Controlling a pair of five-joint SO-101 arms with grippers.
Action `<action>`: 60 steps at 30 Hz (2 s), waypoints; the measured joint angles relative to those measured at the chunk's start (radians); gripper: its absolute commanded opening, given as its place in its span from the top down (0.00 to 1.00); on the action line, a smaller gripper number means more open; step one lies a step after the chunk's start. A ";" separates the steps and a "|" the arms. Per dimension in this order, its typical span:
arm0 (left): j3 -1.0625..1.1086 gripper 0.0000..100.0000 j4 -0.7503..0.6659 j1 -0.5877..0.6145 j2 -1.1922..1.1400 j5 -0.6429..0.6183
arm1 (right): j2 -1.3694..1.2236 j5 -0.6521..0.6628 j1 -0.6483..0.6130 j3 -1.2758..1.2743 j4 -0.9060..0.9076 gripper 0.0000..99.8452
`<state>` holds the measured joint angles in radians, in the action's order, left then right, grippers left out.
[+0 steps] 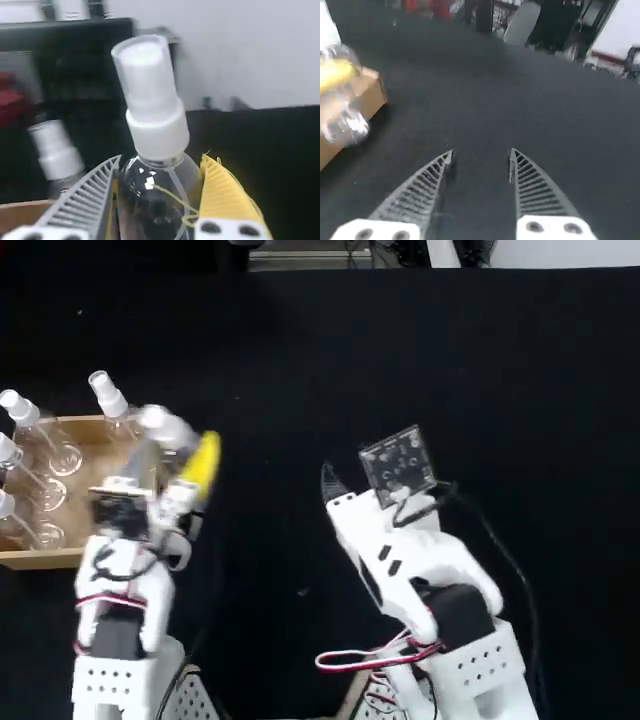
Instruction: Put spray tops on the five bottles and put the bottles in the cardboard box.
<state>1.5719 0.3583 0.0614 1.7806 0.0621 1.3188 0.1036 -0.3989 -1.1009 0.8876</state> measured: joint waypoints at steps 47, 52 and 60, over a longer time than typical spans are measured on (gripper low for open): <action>0.112 0.97 -0.265 0.288 -0.364 0.000 | 0.005 0.000 -0.086 -0.092 -0.002 0.87; 0.112 0.97 -0.338 0.288 -0.456 0.000 | 0.005 0.000 -0.086 -0.092 -0.002 0.87; 0.112 0.97 -0.350 0.290 -0.546 0.000 | 0.005 0.000 -0.086 -0.092 -0.002 0.87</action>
<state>1.6840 0.0084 0.3514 1.2344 0.0621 1.3234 0.1036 -0.4849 -1.1930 0.8861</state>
